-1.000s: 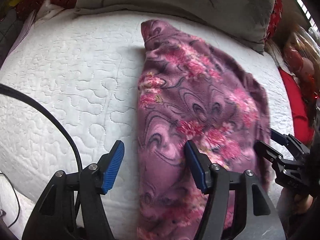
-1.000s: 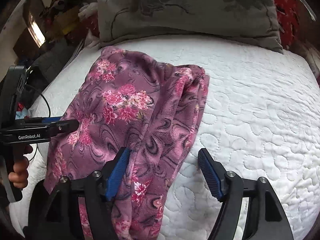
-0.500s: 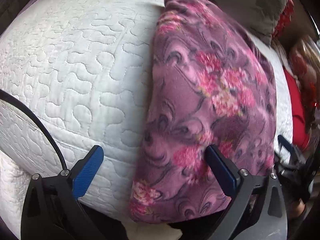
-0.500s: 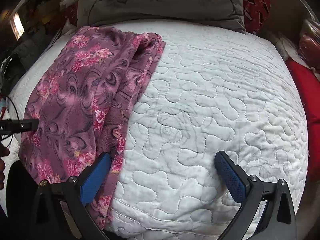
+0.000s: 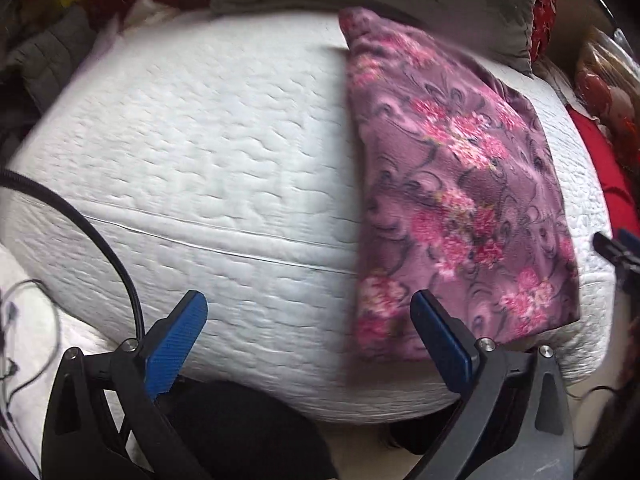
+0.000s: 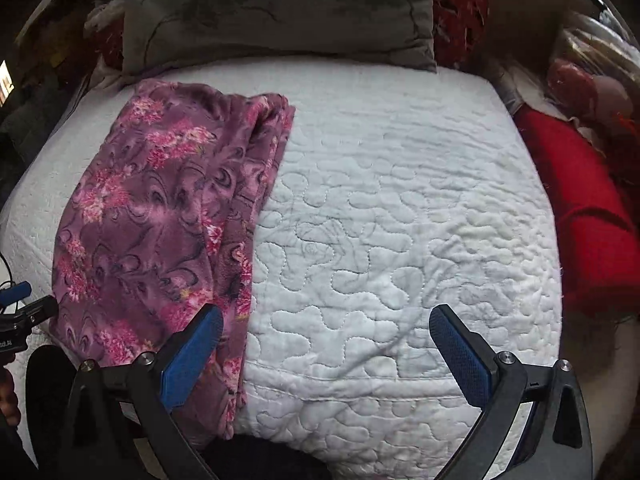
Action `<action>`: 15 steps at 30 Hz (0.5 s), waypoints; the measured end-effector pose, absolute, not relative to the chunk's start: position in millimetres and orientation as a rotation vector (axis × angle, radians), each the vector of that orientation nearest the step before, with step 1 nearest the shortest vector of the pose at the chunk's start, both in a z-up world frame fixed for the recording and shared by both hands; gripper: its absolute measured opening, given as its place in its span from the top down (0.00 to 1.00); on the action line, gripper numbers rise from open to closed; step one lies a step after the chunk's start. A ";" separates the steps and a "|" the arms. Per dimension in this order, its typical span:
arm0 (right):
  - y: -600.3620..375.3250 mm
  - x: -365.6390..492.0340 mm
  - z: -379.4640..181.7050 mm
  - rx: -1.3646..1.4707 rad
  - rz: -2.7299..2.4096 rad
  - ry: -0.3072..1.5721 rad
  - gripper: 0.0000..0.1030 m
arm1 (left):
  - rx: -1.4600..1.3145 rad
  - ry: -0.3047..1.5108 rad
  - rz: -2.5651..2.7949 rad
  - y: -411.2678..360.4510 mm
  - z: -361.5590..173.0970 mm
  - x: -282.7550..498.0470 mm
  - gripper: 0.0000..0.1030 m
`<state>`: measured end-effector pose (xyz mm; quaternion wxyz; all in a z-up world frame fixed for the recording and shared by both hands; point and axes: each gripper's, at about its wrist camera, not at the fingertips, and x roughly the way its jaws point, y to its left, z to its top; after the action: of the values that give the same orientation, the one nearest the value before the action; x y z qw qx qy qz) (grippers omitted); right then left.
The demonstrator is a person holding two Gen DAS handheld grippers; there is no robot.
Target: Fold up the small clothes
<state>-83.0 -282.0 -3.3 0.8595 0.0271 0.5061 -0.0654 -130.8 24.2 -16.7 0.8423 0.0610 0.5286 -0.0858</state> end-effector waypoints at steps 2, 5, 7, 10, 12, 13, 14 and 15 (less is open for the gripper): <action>-275.3 -94.5 12.6 0.001 -0.164 1.028 0.00 | 0.177 1.067 -0.147 26.6 -10.8 -145.9 0.01; -264.4 -108.8 18.5 -0.085 -0.220 1.063 0.00 | 0.221 1.013 -0.111 36.3 -4.8 -157.2 0.01; -256.6 -122.4 18.1 -0.115 -0.228 1.058 0.00 | 0.210 0.992 -0.116 36.2 -1.4 -166.7 0.01; -242.0 -133.9 24.8 -0.145 -0.232 1.008 0.00 | 0.163 0.970 -0.136 38.4 8.9 -160.9 0.01; -237.5 -137.8 34.1 -0.132 -0.226 0.972 0.00 | 0.136 0.963 -0.136 34.8 17.1 -150.5 0.01; -235.4 -138.9 38.2 -0.116 -0.217 0.958 0.00 | 0.132 0.968 -0.136 34.2 17.8 -150.3 0.01; -234.6 -141.0 41.8 -0.101 -0.211 0.944 0.00 | 0.133 0.976 -0.140 34.8 19.7 -149.2 0.01; -234.7 -141.1 45.3 -0.096 -0.210 0.932 0.00 | 0.136 0.980 -0.148 30.9 21.0 -148.9 0.01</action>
<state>-141.1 -234.7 45.3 0.8869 -0.0463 0.4483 -0.1012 -148.9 30.9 21.0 0.8774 0.0653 0.4700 -0.0712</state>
